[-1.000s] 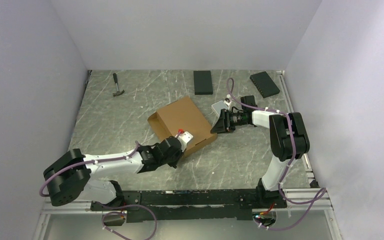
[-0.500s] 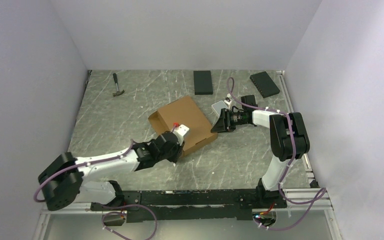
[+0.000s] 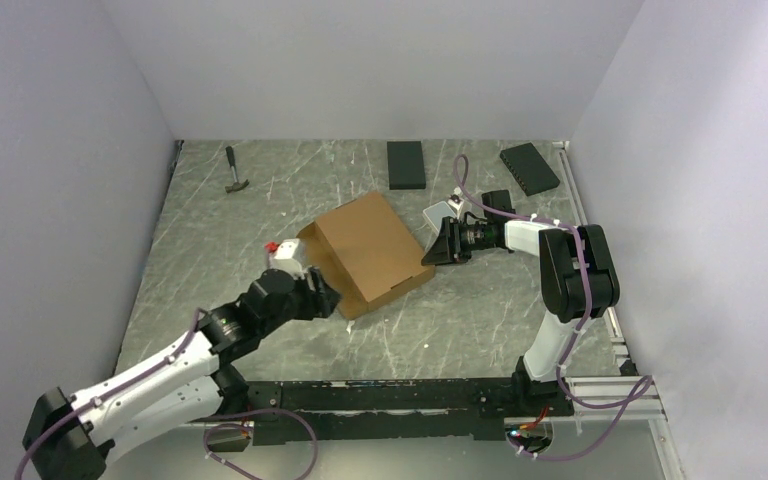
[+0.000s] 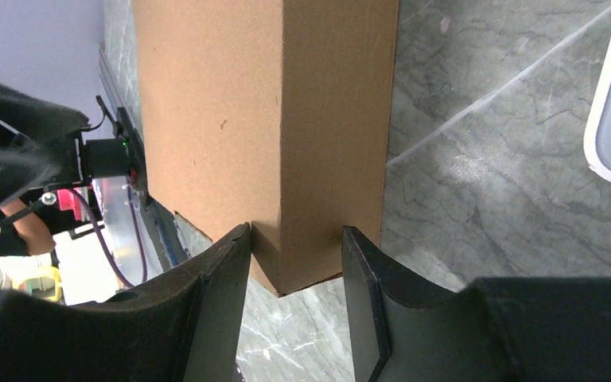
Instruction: Fold the paper box
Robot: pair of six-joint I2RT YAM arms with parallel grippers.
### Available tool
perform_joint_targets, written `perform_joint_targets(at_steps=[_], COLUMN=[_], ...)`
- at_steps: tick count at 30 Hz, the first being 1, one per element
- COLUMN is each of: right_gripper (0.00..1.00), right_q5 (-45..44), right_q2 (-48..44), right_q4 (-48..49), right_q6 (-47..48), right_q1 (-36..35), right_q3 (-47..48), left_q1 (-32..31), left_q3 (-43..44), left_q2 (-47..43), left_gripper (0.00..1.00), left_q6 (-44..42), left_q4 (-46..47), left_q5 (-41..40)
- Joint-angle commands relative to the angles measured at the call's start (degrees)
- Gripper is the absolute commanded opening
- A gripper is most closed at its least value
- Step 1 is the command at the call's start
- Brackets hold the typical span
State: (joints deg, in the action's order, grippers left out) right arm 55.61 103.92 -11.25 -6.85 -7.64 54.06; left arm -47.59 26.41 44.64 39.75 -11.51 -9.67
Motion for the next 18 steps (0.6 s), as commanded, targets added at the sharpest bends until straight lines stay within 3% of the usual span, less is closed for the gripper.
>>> perform_joint_targets(at_steps=[1, 2, 4, 10, 18], right_gripper=[0.47, 0.47, 0.47, 0.47, 0.47], right_q5=[-6.66, -6.58, -6.53, -6.48, -6.16], right_q2=[2.04, 2.07, 2.15, 2.36, 2.52], right_q4=[-0.53, -0.49, -0.44, -0.46, -0.53], right_q6=[3.22, 3.18, 3.04, 3.15, 3.25], right_q1=[-0.18, -0.18, -0.18, -0.18, -0.18], right_q3=[0.47, 0.43, 0.47, 0.52, 0.52], left_q1=[3.01, 2.98, 3.02, 2.96, 3.75], left_q3=[-3.82, -4.24, -4.61, -5.35, -7.97], left_q2=[-5.22, -6.36, -7.66, 0.34, 13.66], left_gripper=[0.32, 0.15, 0.0, 0.0, 0.0], left_q6=[18.99, 21.72, 24.95, 32.43, 30.99], left_q4=[-7.2, -9.16, -12.11, -14.03, 6.93], left_q5=[2.1, 1.85, 2.17, 1.35, 5.43])
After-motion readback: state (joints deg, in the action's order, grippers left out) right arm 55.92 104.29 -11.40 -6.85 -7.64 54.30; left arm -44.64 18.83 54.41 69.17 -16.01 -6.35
